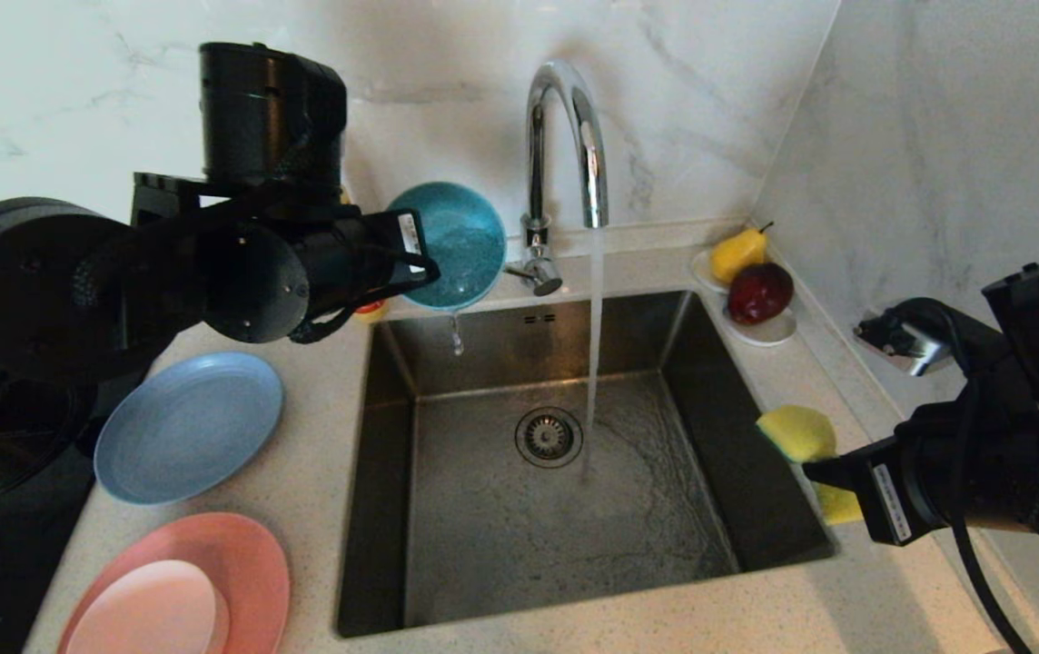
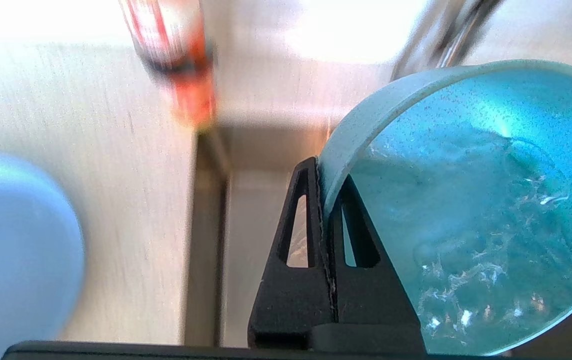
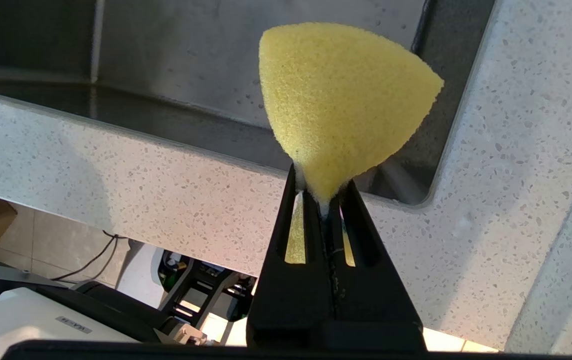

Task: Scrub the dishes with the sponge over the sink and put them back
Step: Wash the bowl

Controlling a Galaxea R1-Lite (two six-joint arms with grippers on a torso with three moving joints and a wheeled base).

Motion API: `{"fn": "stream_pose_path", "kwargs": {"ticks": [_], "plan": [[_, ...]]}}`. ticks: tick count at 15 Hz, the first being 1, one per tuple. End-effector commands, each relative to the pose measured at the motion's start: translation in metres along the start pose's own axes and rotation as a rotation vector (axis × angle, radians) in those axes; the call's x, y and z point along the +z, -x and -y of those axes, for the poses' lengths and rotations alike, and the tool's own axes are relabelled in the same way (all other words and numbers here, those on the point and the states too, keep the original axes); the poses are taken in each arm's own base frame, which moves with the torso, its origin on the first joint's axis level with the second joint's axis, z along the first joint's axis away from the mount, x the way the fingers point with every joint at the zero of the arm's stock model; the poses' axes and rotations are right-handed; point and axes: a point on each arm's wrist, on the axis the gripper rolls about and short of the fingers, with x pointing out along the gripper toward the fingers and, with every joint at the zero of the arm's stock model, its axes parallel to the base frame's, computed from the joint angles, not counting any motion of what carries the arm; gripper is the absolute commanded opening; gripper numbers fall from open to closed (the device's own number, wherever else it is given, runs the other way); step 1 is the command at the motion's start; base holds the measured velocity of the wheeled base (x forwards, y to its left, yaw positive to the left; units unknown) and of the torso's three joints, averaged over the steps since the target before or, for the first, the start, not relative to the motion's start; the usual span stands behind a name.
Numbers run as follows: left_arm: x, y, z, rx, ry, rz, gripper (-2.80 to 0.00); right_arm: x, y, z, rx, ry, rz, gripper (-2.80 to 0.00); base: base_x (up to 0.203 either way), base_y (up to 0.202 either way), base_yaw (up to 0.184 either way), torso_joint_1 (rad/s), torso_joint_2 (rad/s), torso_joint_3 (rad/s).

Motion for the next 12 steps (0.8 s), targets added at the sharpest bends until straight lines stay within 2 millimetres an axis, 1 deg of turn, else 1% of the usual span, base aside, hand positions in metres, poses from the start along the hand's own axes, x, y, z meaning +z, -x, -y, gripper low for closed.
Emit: {"fn": "stream_pose_path", "kwargs": {"ticks": [1, 4, 7, 9, 12], "plan": [[0.016, 0.008, -0.003, -0.024, 0.009, 0.137, -2.80, 0.000, -0.005, -0.001, -0.001, 0.001, -0.012, -2.80, 0.000, 0.000, 0.000, 0.000, 0.00, 0.000], [0.033, 0.015, -0.003, -0.063, -0.011, 0.316, -2.80, 0.001, -0.006, -0.001, -0.002, 0.001, -0.013, -2.80, 0.000, 0.000, 0.000, 0.000, 0.00, 0.000], [0.033, 0.021, -0.006, -0.117, -0.051, 0.392, -2.80, 0.001, -0.005, -0.001, -0.002, 0.000, -0.011, -2.80, 0.000, 0.000, 0.000, 0.000, 0.00, 0.000], [0.036, 0.027, -0.008, -0.139, -0.054, 0.491, -2.80, 0.001, -0.005, -0.001, -0.001, 0.002, -0.013, -2.80, 0.000, 0.000, 0.000, 0.000, 0.00, 0.000], [0.038, 0.029, -0.009, -0.146, -0.055, 0.517, -2.80, 0.001, -0.005, -0.001, -0.002, 0.001, -0.013, -2.80, 0.000, 0.000, 0.000, 0.000, 0.00, 0.000]]}}
